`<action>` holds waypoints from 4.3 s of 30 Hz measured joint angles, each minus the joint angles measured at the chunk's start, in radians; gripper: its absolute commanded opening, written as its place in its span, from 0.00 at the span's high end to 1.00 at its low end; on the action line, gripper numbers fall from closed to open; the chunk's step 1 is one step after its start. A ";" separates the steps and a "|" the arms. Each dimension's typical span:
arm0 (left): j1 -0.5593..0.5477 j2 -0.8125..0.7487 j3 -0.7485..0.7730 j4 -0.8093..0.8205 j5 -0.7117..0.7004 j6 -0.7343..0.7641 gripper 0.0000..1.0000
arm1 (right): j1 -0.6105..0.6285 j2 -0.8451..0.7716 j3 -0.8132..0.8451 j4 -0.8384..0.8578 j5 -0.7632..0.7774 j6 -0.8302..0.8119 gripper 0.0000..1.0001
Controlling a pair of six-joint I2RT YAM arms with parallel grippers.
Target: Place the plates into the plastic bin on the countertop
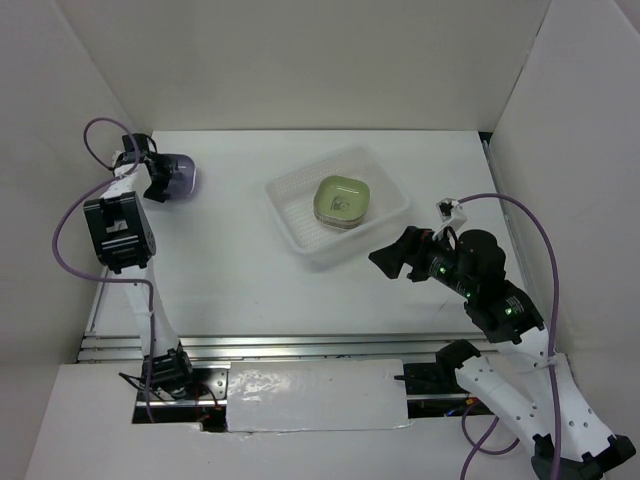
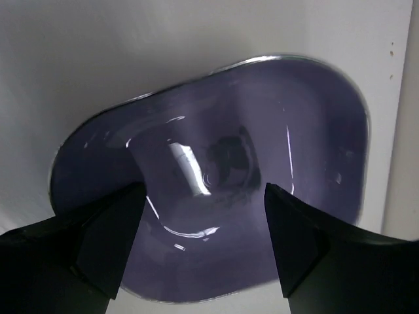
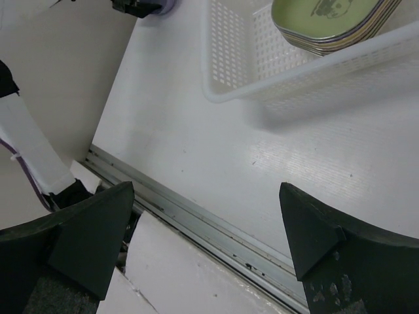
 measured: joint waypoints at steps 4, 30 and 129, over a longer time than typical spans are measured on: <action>-0.025 0.005 -0.012 0.021 -0.011 -0.024 0.14 | -0.001 -0.002 -0.001 0.002 0.003 -0.003 0.00; -0.030 -0.524 -0.280 -0.082 -0.068 0.029 0.01 | 0.026 0.015 -0.021 0.032 -0.013 -0.002 0.00; -0.607 -1.723 -0.639 -0.623 -0.442 0.522 0.01 | 0.085 -0.279 0.674 -0.695 0.628 -0.057 0.00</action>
